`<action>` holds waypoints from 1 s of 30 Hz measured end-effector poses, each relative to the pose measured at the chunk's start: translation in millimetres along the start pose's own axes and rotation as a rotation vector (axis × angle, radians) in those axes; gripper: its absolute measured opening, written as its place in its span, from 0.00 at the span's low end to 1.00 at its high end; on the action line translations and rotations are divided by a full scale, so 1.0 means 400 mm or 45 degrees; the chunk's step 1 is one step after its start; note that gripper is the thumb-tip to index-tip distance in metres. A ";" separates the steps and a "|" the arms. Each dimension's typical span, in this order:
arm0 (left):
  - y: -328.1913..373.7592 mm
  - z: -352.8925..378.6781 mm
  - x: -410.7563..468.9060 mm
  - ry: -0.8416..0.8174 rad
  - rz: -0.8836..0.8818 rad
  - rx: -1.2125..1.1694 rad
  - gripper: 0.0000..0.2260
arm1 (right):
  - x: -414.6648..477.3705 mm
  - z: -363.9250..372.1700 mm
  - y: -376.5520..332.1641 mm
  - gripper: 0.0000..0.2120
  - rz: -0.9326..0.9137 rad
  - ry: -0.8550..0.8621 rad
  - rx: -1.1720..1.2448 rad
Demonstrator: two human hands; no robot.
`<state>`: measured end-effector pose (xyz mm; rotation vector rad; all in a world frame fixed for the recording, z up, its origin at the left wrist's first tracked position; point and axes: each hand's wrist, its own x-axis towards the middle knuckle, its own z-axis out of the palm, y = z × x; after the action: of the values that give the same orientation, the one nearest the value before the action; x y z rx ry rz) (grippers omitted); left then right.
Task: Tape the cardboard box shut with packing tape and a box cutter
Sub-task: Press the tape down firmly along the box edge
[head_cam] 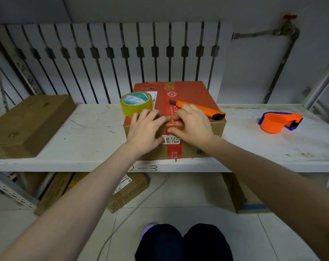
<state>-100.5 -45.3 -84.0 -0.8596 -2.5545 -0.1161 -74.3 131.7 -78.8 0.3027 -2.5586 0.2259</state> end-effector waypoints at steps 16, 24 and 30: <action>0.048 -0.021 0.029 0.021 -0.105 -0.053 0.18 | 0.014 -0.068 0.017 0.17 -0.213 -0.298 -0.109; 0.050 -0.019 0.029 0.042 -0.085 -0.020 0.19 | -0.005 -0.034 0.000 0.19 -0.148 -0.169 -0.183; 0.042 -0.033 0.037 -0.003 -0.056 -0.038 0.19 | -0.004 -0.066 0.017 0.17 -0.176 -0.233 -0.081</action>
<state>-96.0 -26.3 -66.8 -0.8157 -2.5803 -0.1670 -61.6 144.2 -58.3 0.4948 -2.7043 0.0669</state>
